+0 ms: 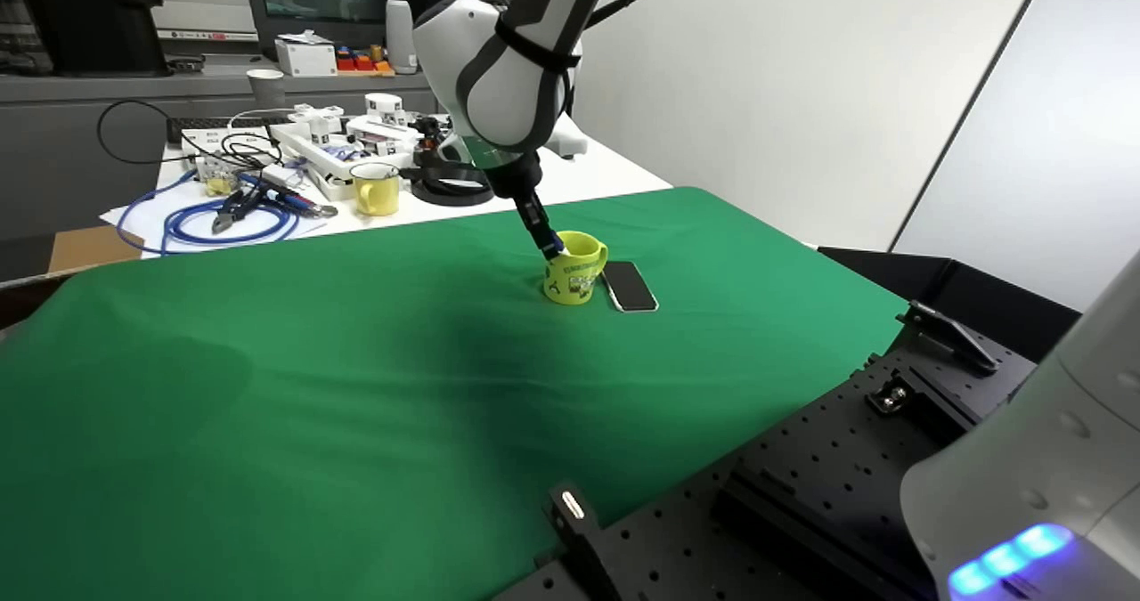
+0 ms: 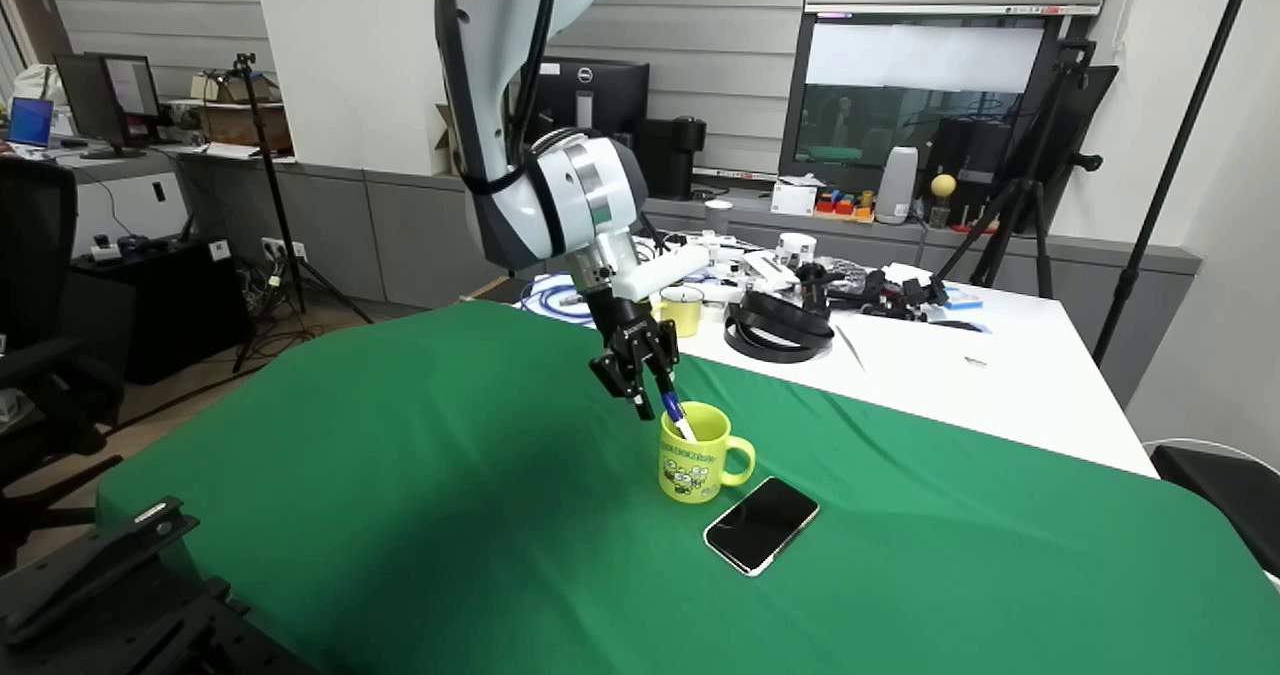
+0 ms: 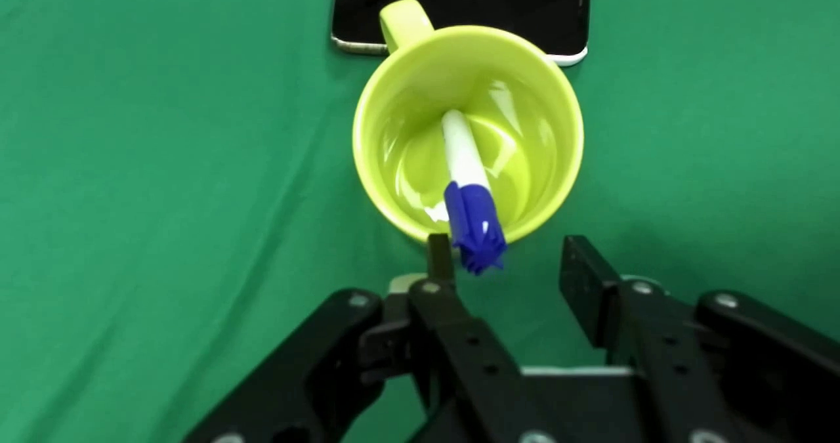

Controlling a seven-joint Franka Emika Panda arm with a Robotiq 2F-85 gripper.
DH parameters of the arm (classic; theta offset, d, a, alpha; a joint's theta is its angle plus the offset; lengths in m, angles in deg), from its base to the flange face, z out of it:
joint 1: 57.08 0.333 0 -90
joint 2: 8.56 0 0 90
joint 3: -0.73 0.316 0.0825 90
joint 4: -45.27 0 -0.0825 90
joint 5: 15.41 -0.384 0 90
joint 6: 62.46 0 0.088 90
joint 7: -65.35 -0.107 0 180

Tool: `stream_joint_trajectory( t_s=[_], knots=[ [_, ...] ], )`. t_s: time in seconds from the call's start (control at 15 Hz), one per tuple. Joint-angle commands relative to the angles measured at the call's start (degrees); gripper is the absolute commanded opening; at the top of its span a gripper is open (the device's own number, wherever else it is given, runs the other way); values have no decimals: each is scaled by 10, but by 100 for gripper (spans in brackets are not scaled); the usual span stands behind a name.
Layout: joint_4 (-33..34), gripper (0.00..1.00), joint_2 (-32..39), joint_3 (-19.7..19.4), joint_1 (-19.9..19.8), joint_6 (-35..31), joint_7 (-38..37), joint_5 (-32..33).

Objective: Remove the marker from the mug and put it on the table

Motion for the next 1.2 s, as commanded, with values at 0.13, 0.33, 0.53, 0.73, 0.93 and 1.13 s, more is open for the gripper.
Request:
stream_joint_trajectory(
  t_s=[0.13, 0.33, 0.53, 0.73, 0.93, 1.13],
  knots=[
    [17, 5, 8, -4, 7, 5, -16, 9],
    [18, 37, 7, -7, 8, 6, -18, 12],
    [19, 49, 7, -9, 6, 11, -13, 12],
    [21, 71, 7, -14, 5, 15, -12, 14],
    [23, 30, 8, -15, 3, 21, -9, 10],
    [21, 60, 6, -13, 1, 36, -1, 7]
  ],
)
